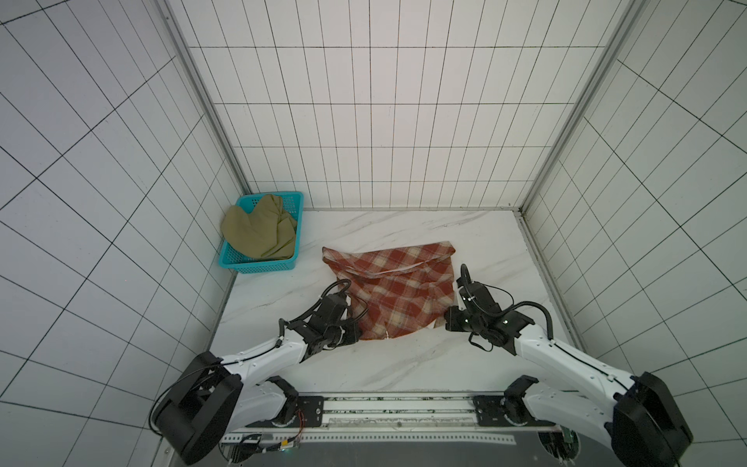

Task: Fold and stack skirts
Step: Flatten out the skirt at the center of the table.

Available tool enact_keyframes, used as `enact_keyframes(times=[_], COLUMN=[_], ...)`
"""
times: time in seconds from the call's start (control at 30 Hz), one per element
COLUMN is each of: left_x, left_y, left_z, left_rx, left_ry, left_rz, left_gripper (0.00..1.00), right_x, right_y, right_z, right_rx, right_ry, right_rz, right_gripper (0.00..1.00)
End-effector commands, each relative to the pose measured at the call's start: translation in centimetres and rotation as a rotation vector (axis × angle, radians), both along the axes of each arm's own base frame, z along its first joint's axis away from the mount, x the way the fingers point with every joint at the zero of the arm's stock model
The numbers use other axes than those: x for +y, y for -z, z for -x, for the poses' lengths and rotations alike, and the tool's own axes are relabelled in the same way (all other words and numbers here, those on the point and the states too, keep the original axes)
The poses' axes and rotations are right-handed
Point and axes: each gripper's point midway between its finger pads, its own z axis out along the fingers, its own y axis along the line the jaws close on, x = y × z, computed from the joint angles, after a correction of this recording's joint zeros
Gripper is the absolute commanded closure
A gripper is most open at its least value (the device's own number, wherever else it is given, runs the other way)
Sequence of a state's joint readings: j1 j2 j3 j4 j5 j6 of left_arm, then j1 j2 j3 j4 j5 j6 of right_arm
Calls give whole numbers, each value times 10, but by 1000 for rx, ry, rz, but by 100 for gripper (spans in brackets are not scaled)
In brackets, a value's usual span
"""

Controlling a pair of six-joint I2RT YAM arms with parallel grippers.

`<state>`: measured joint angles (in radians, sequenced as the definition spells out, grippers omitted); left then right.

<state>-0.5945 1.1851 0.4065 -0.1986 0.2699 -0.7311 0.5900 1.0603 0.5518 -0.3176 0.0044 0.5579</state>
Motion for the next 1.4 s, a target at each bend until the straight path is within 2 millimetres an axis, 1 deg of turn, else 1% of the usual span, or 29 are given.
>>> enact_keyframes(times=[0.0, 0.03, 0.1, 0.17, 0.27, 0.33, 0.37, 0.4, 0.47, 0.53, 0.6, 0.63, 0.7, 0.77, 0.8, 0.9, 0.97, 1.03, 1.07, 1.1, 1.13, 1.2, 1.23, 1.27, 1.3, 1.37], left_x=[-5, -2, 7, 22, 48, 58, 62, 65, 71, 75, 80, 85, 91, 99, 100, 91, 86, 85, 84, 83, 81, 78, 78, 79, 78, 84], left_y=[-24, -35, -65, -102, -149, -171, -178, -182, -185, -186, -188, -187, -184, -178, -175, -165, -152, -139, -136, -138, -146, -177, -196, -221, -245, -301], left_z=[-21, -29, -48, -68, -91, -99, -101, -102, -100, -96, -92, -90, -90, -92, -93, -100, -104, -106, -109, -112, -119, -136, -147, -160, -170, -187], left_rx=[-72, -89, -138, -195, -278, -318, -326, -323, -309, -295, -287, -285, -296, -288, -281, -259, -217, -173, -162, -164, -181, -263, -313, -378, -434, -546], left_ry=[-14, -28, -54, -91, -140, -150, -153, -154, -154, -146, -150, -161, -183, -211, -217, -188, -173, -161, -160, -160, -164, -173, -186, -202, -206, -225], left_rz=[24, 25, 35, 38, 42, 56, 63, 67, 76, 70, 53, 38, 16, -15, -19, 24, 39, 31, 32, 39, 54, 90, 101, 117, 132, 157], left_gripper=[100, 100, 100, 100, 100, 100, 100, 100, 100, 100, 100, 100, 100, 100, 100, 100, 100, 100, 100, 100, 100, 100, 100, 100, 100, 100], right_x=[10, 7, 2, -2, -4, -3, -7, -10, -23, -27, -30, -35, -46, -52, -52, -45, -41, -39, -39, -40, -40, -42, -48, -54, -60, -69], right_y=[-61, -71, -95, -121, -164, -177, -179, -176, -165, -161, -163, -161, -152, -138, -132, -110, -98, -90, -91, -97, -111, -151, -177, -202, -230, -286], right_z=[-25, -30, -39, -47, -55, -56, -57, -57, -56, -49, -42, -40, -36, -36, -37, -43, -53, -65, -72, -79, -89, -110, -123, -132, -141, -149], right_rx=[-121, -137, -170, -203, -259, -268, -248, -226, -148, -106, -110, -114, -93, -60, -49, -29, -35, -60, -67, -76, -105, -189, -234, -271, -318, -409], right_ry=[-2, 5, 15, 20, 16, -10, -20, -19, -4, -10, -12, -3, 15, 19, 17, -1, 2, 16, 18, 26, 34, 54, 78, 101, 121, 148], right_rz=[-17, 11, 68, 110, 137, 162, 205, 244, 352, 379, 365, 378, 409, 442, 449, 451, 453, 457, 454, 447, 432, 394, 370, 349, 325, 297], right_gripper=[100, 100, 100, 100, 100, 100, 100, 100, 100, 100, 100, 100, 100, 100, 100, 100, 100, 100, 100, 100, 100, 100, 100, 100, 100, 100])
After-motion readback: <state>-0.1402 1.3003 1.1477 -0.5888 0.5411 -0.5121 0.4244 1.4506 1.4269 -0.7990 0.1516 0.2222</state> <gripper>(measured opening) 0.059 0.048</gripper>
